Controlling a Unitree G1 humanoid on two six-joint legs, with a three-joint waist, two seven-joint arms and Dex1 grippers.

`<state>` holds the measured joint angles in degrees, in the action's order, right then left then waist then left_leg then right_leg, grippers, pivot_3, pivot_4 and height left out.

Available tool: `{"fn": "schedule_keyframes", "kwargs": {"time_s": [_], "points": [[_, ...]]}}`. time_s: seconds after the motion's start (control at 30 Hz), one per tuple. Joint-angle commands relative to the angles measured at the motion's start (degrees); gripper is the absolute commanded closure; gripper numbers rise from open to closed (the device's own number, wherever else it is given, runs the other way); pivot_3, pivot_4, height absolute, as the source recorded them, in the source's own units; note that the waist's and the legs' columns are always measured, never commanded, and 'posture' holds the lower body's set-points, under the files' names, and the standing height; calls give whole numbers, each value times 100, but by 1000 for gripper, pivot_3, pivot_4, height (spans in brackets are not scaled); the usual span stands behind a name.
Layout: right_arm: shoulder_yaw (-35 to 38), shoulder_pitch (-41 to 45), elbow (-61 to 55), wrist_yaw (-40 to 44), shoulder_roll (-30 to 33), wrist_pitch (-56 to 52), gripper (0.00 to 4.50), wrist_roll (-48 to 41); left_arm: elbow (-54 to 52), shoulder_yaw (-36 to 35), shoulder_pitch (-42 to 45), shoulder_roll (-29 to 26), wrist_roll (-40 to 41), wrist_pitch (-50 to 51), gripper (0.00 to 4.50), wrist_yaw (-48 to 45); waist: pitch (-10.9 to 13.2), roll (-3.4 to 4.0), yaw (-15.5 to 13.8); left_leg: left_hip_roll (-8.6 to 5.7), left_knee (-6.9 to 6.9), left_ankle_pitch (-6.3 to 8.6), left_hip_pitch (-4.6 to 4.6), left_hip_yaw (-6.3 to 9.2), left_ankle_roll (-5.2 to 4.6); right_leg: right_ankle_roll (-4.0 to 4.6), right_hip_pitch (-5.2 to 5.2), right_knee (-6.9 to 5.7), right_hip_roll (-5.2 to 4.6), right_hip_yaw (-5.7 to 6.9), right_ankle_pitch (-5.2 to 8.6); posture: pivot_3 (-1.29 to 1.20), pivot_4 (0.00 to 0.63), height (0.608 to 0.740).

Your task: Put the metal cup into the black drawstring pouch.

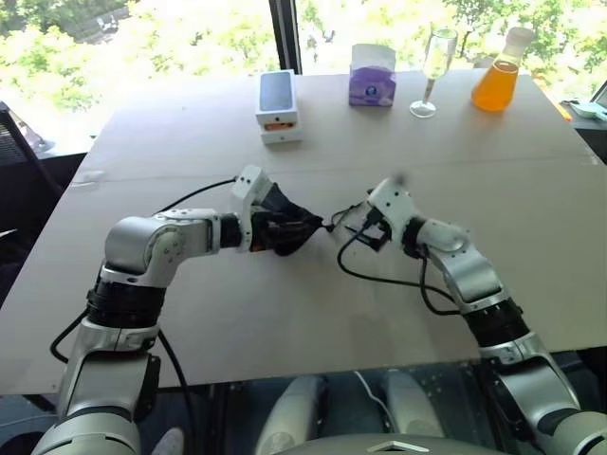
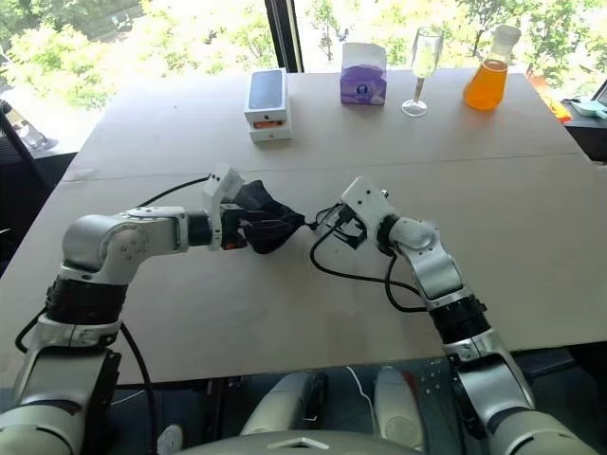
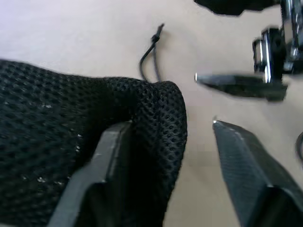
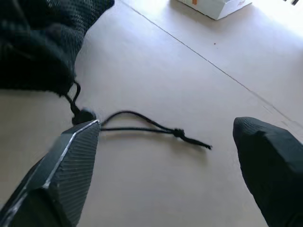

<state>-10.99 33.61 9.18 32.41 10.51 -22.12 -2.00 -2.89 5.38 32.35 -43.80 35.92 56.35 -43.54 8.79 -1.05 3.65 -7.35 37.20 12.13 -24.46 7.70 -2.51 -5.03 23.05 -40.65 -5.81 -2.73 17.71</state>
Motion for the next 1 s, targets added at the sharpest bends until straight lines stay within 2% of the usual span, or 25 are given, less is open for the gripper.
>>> {"fn": "schedule_keyframes", "kwargs": {"time_s": [0.03, 0.2, 0.4, 0.47, 0.53, 0.67, 0.77, 1.0], "points": [[427, 296, 442, -317, -239, -58, 0, -272, -222, 32, -113, -91, -368, -662, 1929, -311, 0, 0, -71, 0, 0, 0, -2, 3, 0, 0, 0, 1, 1, 5, 0, 0, 150, 740], [401, 409, 1010, -456, -453, 241, 0, -188, -305, -76, -247, 94, -572, -890, 1929, -228, 1, 1, -125, -1, -1, 0, -2, 5, 0, 1, 0, 3, 4, 7, 0, 0, 150, 740], [-132, -107, 1164, -112, -387, 557, 0, 68, -355, -384, -371, 229, -527, -976, 1929, -201, 1, 1, -91, -1, -3, 0, -2, 5, 0, 1, 3, 2, 4, 5, 0, 0, 150, 740], [-215, -133, 1330, -146, -368, 750, 529, 189, -332, -459, -373, 234, -515, -1041, 1866, -245, 0, 1, -71, 0, -3, 0, 2, 5, 0, 1, 0, -1, 5, 5, 0, 0, 150, 740], [-264, -115, 1506, -160, -384, 941, 1267, 262, -295, -615, -367, 304, -414, -1078, 1866, -287, 0, 1, -57, 0, -3, 0, 8, 4, 0, 1, -3, -2, 8, 4, -1, 0, 150, 740], [-431, 11, 1964, -138, -452, 1391, 3236, 421, -180, -895, -297, 354, -325, -1038, 1866, -297, -1, 1, -38, 0, -23, 2, 77, 2, -1, 1, -69, 11, 20, 1, 0, 0, 150, 740], [-641, 64, 2142, -141, -382, 1701, 4425, 666, -160, -1005, -241, 380, -315, -1013, 1866, -244, -2, -1, -36, 6, -25, 5, 95, 5, -6, 6, -83, 9, 34, 3, -3, 0, 150, 740], [-484, -270, 1298, -259, -100, 1631, 4425, 736, -85, -1107, -319, 451, -457, -1186, 1866, -204, -3, -2, -86, 7, -66, 16, 154, 6, -23, 7, -139, 41, 35, 1, -4, 0, 150, 740]]}}
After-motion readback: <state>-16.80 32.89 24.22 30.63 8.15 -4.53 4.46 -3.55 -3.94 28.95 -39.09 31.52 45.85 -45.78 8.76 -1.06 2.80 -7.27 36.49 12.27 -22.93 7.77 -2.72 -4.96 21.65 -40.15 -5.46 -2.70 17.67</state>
